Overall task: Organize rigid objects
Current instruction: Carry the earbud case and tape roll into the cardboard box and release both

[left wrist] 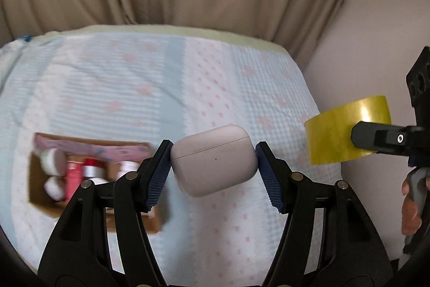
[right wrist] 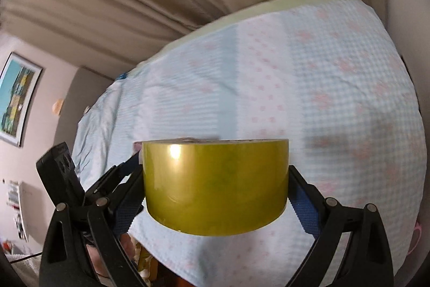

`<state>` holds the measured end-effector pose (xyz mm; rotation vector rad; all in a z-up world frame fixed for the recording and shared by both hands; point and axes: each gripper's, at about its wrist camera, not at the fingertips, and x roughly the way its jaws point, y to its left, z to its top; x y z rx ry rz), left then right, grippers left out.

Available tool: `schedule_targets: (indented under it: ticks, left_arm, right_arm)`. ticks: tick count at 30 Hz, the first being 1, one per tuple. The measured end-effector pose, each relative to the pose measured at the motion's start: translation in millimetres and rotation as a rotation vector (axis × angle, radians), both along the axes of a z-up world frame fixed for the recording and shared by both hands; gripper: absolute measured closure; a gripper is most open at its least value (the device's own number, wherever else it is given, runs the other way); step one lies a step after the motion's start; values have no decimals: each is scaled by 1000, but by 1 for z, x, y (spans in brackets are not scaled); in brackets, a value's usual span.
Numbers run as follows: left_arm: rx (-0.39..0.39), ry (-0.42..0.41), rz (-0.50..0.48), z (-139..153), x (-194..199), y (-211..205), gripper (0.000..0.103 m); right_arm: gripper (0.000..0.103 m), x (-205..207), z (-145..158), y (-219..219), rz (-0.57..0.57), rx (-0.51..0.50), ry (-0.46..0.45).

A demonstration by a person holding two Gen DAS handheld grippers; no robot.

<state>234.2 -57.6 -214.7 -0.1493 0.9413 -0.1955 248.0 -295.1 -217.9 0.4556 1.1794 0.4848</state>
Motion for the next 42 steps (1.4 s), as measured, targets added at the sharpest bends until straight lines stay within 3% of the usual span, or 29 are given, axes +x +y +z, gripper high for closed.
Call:
schedule_targets:
  ticks: [4,9,13,19,24,31,42]
  left_arm:
    - [25,-34,39,27,-19,43,43]
    - [24,-35,68,40,-35,97,43]
    - [7,-18,62,41,-44,143,43]
    - [3,30,16,19,-39,213,43]
    - [8,83,-33,-9,-23,266,43]
    - [25,161,-77,-53,8,308,43]
    - [43,260,-132,-124,38,309,43]
  right_arm:
    - [7,-10,23,37,26,25,-29]
    - [7,-21,42,87,30,42,-40]
    - [7,-27,50,128,17,40,-44]
    - [7,-31,46,189,-60,23,-36]
    - [7,-28,17,235,-151,3,26]
    - [7,-28,-30,274,-305,-27,124]
    - [7,1,-105,306,-387,-116,199]
